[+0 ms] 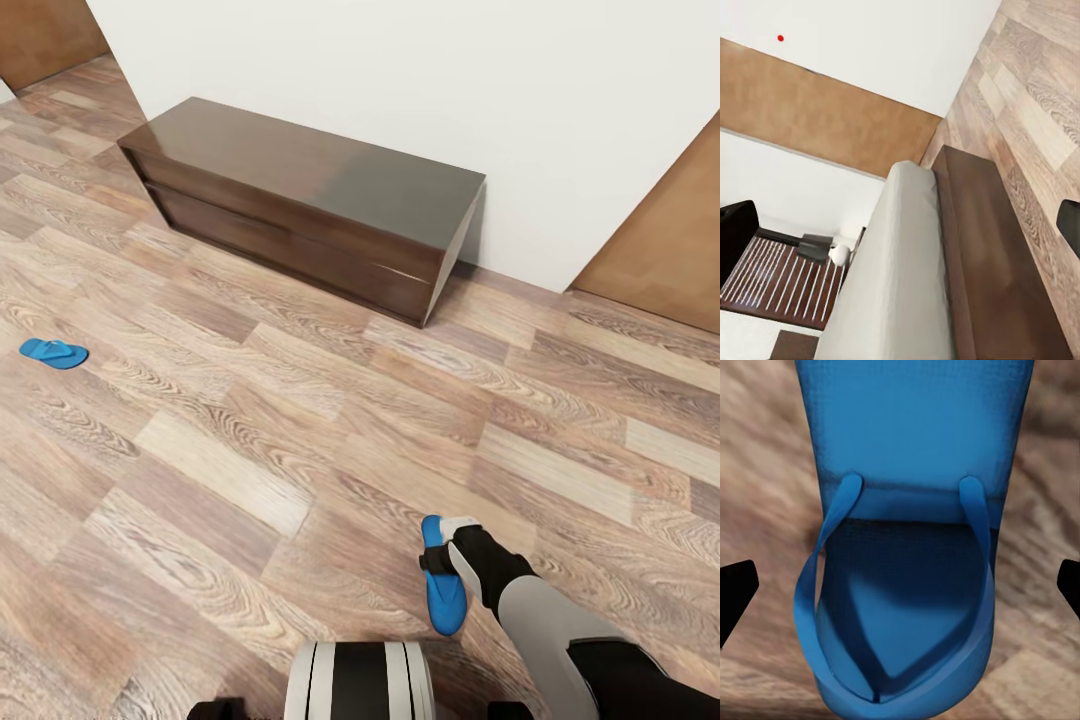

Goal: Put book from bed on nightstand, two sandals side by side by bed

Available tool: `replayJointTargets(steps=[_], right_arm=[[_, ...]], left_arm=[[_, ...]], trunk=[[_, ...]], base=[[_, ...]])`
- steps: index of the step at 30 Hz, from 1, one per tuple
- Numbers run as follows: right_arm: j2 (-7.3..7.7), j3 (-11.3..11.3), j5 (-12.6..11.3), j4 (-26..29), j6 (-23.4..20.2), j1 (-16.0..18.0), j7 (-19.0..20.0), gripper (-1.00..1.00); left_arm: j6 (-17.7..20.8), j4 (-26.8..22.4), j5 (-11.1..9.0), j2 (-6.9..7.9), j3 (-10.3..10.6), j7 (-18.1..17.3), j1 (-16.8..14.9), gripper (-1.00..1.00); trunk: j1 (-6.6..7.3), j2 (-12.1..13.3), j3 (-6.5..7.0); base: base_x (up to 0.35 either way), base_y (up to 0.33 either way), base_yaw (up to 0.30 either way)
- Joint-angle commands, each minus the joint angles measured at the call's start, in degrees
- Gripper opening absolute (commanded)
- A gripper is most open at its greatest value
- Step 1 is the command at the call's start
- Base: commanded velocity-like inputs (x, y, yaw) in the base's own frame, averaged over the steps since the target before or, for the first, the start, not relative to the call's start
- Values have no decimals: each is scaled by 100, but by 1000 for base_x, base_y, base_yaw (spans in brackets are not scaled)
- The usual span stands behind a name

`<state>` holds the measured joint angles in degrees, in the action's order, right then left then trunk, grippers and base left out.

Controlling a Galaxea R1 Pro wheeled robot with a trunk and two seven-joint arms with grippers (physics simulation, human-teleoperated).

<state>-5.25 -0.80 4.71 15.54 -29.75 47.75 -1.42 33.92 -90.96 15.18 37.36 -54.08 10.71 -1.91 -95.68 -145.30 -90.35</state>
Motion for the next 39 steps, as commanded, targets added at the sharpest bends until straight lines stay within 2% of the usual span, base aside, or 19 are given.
replayJointTargets(steps=[1,27,32,39], right_arm=[[-1,-7,48,10,-35,3,1,100],[-2,-7,47,-22,-31,15,-3,100],[-2,-7,47,-26,-31,15,-5,100],[-2,-7,46,-32,-31,15,-7,100]], left_arm=[[25,-3,34,1,3,6,-2,100],[-115,6,124,-1,3,-23,-2,100],[-124,8,125,-1,3,-24,1,100],[-136,8,125,-1,3,-25,5,100]], trunk=[[-1,-3,-26],[-4,-4,-48],[-17,-11,-159],[-17,-11,-159]], base=[[0,0,0],[0,0,0],[0,0,0],[0,0,0]])
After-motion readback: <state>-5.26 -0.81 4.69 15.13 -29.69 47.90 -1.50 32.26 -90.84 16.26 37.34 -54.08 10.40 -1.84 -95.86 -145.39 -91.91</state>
